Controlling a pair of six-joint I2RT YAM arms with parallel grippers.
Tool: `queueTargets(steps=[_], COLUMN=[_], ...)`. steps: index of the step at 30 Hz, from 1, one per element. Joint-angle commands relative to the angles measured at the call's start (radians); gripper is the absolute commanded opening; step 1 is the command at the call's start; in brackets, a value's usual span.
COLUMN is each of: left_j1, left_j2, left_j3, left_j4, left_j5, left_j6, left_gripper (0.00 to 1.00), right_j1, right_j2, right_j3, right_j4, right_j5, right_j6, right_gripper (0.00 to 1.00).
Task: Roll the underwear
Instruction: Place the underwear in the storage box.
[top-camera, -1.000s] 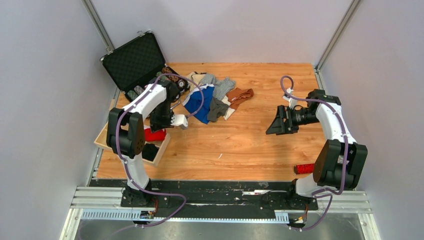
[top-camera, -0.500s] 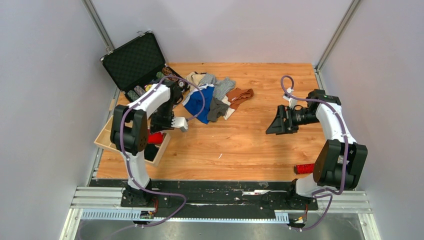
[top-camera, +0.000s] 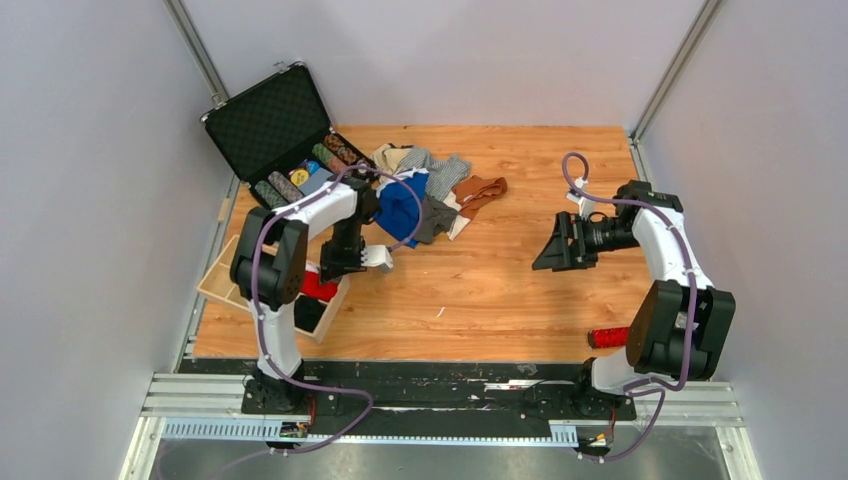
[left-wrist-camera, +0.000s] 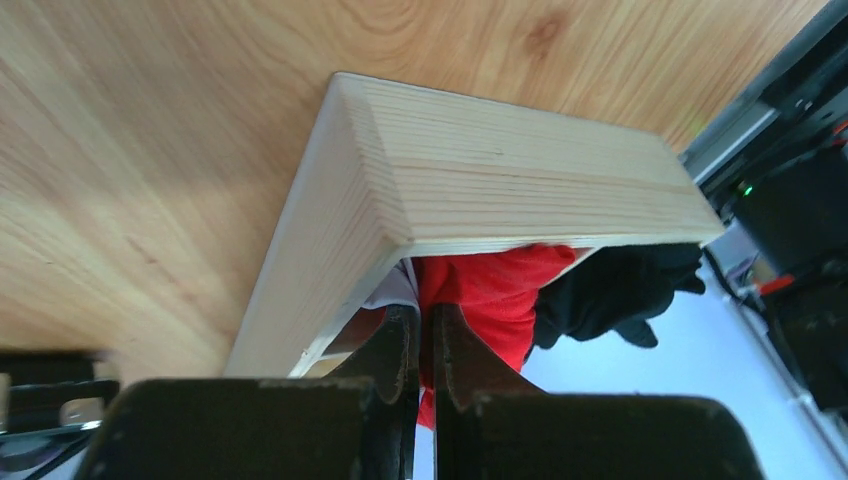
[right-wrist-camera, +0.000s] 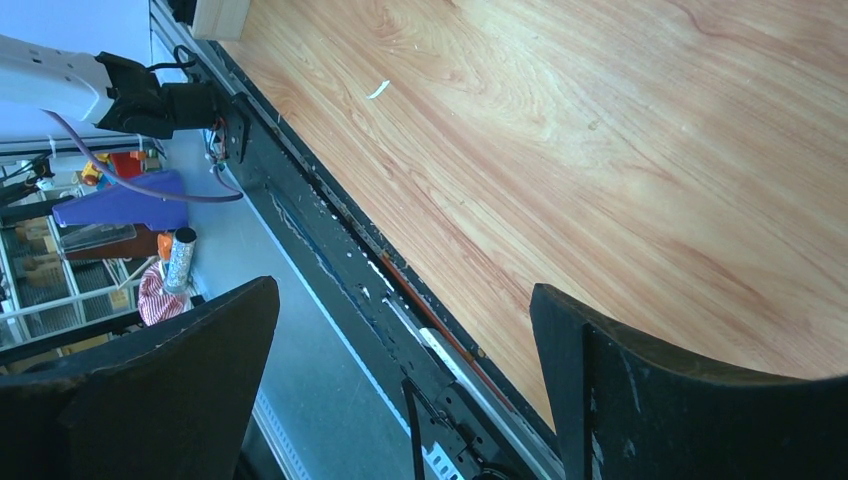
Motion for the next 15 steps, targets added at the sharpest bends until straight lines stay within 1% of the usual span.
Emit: queueTargets(steps=[1, 2, 3, 4, 6, 7, 9, 11, 15], left_j1=[0.059, 0.069, 0.095, 0.108, 0.154, 0.191, 0.244, 0.265, 0.279], left_j2=[-0.121, -0.151, -0.164, -0.187, -0.203, -0.210, -0.240, -0.268, -0.279], left_j3=[-0.144, -0.191, -0.211, -0.245, -0.268, -0.273, -0.311, -0.363, -0.451], left_j4=[0.285, 0.312, 0.361, 0.377, 0.393, 0.401, 0.432, 0.475, 0.560], left_j5=[0.284, 0.301, 0.350, 0.376, 0.467, 0.542, 0.635, 0.662, 0.620], left_j6=[-0.051, -0.022, 0.002, 0.048, 0.135, 0.178, 0.217, 0.241, 0.251], left_gripper=[0.00, 0.00, 0.00, 0.00, 0.00, 0.00, 0.00, 0.00, 0.00], right_j1=[-0.006, -0.006, -0.006, -0.006, -0.006, -0.006, -0.006, -0.006, -0.006], right_j2=[-0.013, -0.006, 0.005, 0.011, 0.017, 0.015, 0.002, -0.022, -0.030], right_j3=[0.010, 0.013, 0.016, 0.023, 0.043, 0.058, 0.087, 0.112, 0.151], right_j4=[-0.023, -0.032, -0.044, -0.055, -0.080, -0.093, -0.112, -0.117, -0.117], right_j5=[-0.005, -0.002, 0.004, 0.013, 0.039, 0.055, 0.102, 0.149, 0.202], right_j6=[-0.036, -0.044, -0.053, -0.064, -0.085, -0.098, -0.122, -0.141, -0.140], right_gripper=[1.00, 1.00, 1.00, 1.00, 1.00, 1.00, 1.00, 1.00, 1.00])
